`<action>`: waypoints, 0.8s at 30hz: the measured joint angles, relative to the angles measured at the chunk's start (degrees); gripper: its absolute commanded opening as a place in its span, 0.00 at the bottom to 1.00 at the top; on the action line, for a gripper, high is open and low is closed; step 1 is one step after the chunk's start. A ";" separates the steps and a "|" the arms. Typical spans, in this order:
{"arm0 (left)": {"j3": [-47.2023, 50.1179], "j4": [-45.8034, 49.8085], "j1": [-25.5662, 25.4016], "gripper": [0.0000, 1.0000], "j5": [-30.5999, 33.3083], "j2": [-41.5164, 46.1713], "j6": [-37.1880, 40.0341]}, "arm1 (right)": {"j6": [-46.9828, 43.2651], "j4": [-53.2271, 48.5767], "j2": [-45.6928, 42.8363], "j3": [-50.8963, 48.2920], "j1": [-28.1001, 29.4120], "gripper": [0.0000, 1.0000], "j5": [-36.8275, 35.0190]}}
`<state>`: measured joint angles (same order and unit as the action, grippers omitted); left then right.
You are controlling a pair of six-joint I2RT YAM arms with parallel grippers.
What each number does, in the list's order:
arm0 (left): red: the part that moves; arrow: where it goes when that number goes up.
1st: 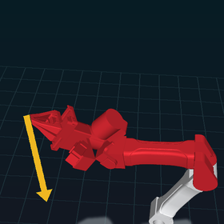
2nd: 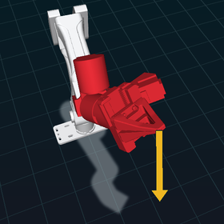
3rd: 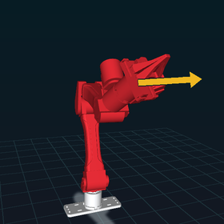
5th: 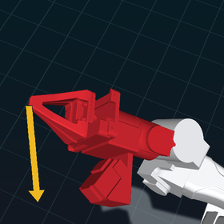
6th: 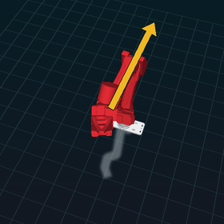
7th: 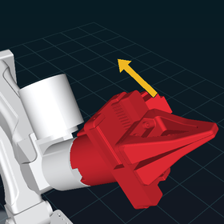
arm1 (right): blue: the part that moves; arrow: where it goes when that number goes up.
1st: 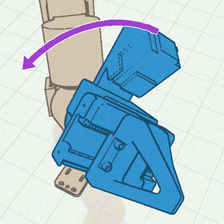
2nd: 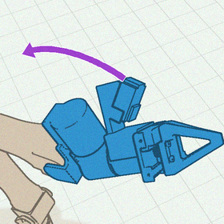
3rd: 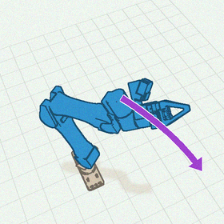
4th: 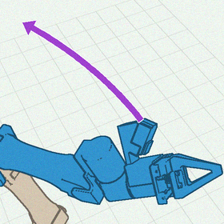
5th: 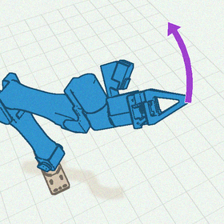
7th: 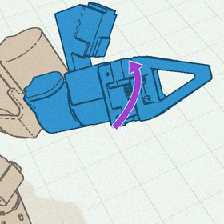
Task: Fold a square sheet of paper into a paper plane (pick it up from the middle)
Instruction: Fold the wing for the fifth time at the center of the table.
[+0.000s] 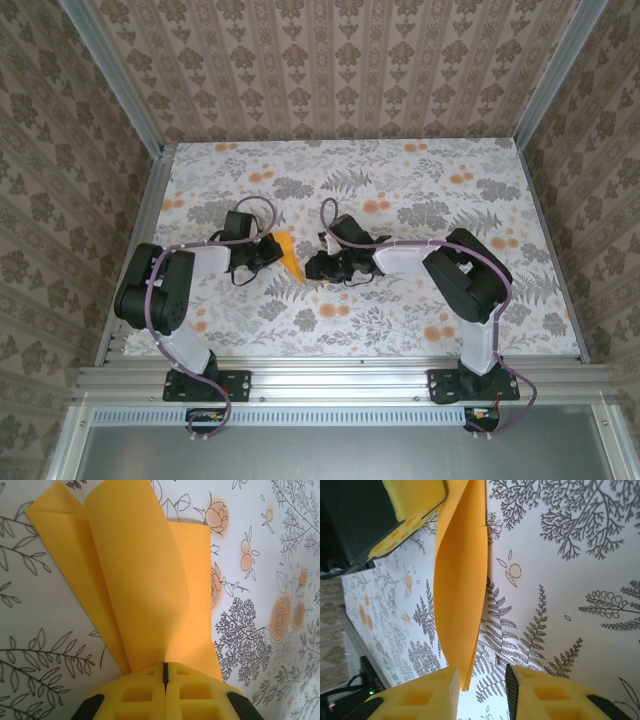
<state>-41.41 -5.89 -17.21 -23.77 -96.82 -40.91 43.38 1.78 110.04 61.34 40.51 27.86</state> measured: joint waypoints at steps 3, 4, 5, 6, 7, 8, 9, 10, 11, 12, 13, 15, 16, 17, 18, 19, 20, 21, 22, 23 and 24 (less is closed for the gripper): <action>0.00 0.00 0.00 0.07 0.00 0.00 0.00 | -1.70 -3.48 0.00 2.36 1.55 0.34 -2.47; 0.00 0.00 0.00 0.07 0.00 0.00 0.00 | -2.19 -4.50 0.07 3.34 2.08 0.33 -3.13; 0.00 0.00 0.00 0.07 0.00 0.00 0.02 | -2.62 -5.31 0.20 4.24 2.45 0.32 -3.56; 0.00 0.00 0.00 0.07 0.00 0.00 0.02 | -2.97 -5.99 0.37 5.22 2.80 0.32 -3.96; 0.00 -0.02 0.00 0.07 -0.02 0.00 0.00 | -3.19 -6.49 0.59 6.03 3.06 0.31 -4.15; 0.00 0.00 0.00 0.07 0.00 0.00 0.00 | -3.41 -6.80 0.76 6.64 3.30 0.31 -4.37; 0.00 -0.02 0.00 0.07 -0.02 0.00 0.00 | -3.80 -7.26 1.03 7.32 3.48 0.30 -4.59; 0.00 -0.02 0.00 0.07 -0.02 0.00 0.00 | -4.09 -7.72 1.40 8.02 3.54 0.29 -4.81; 0.00 -0.02 0.00 0.07 -0.02 0.00 0.00 | -4.26 -8.00 1.75 8.50 3.58 0.29 -4.90; 0.00 -0.04 0.00 0.07 -0.02 0.00 0.00 | -4.44 -8.33 2.19 9.05 3.58 0.28 -5.05; 0.00 -0.04 0.00 0.07 -0.02 0.00 0.00 | -4.50 -8.50 2.58 9.38 3.58 0.28 -5.16; 0.00 -0.04 0.00 0.07 -0.02 0.00 0.00 | -4.68 -9.03 3.28 9.86 3.58 0.27 -5.18; 0.00 -0.04 0.00 0.07 -0.02 0.00 0.00 | -4.74 -9.31 3.63 10.10 3.58 0.25 -5.16; 0.00 -0.07 0.00 0.07 -0.02 0.00 0.00 | -4.81 -9.49 3.96 10.23 3.58 0.23 -5.18; 0.00 -0.11 0.00 0.07 -0.02 0.00 0.00 | -4.85 -9.62 4.22 10.29 3.58 0.21 -5.16; 0.00 -0.15 0.00 0.07 -0.02 0.00 0.00 | -5.01 -9.77 4.44 10.29 3.58 0.20 -5.11; 0.00 -0.17 0.00 0.06 -0.02 0.00 0.00 | -5.11 -9.79 4.59 10.29 3.58 0.19 -5.05; 0.00 -0.17 0.00 0.07 -0.02 0.00 0.00 | -5.27 -9.77 4.72 10.29 3.58 0.19 -4.96; 0.00 -0.17 0.00 0.07 0.00 0.00 0.00 | -5.31 -9.77 4.79 10.29 3.58 0.18 -4.85; 0.00 -0.17 0.00 0.07 -0.02 0.00 0.00 | -5.31 -9.77 4.81 10.29 3.58 0.18 -4.72; 0.00 -0.17 0.00 0.07 -0.02 0.00 0.00 | -5.31 -9.75 4.83 10.29 3.58 0.18 -4.57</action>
<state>-41.41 -6.07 -17.21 -23.79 -96.82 -40.91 38.06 -7.97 114.87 71.64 44.10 23.29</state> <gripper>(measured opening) 0.065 0.184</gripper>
